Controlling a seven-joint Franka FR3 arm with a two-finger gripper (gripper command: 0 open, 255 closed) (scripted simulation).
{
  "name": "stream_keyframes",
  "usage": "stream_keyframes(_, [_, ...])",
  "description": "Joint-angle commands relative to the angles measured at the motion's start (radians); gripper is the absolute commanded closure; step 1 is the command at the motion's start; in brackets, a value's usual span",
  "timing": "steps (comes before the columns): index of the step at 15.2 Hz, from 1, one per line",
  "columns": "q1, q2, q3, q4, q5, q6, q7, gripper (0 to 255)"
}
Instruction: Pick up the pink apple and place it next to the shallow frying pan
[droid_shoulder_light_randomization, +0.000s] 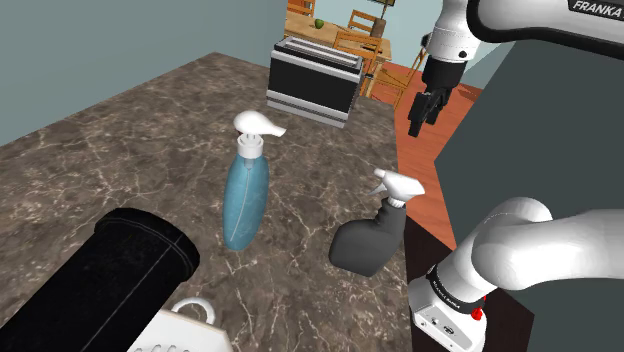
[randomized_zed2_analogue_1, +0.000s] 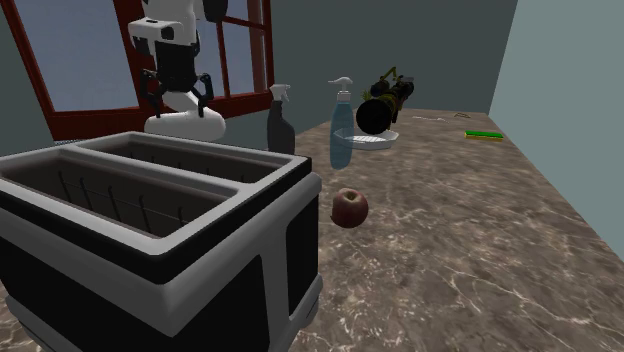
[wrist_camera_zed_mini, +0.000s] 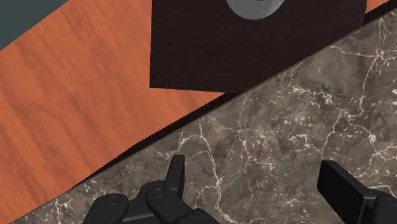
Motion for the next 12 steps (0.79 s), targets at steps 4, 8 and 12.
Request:
stream_keyframes(4, [0.017, 0.075, 0.029, 0.012, 0.017, 0.085, 0.029, 0])
stream_keyframes(8, [0.037, 0.183, 0.068, 0.046, 0.032, 0.19, 0.066, 0])
stream_keyframes(12, [0.053, 0.299, 0.106, 0.098, 0.034, 0.284, 0.103, 0])
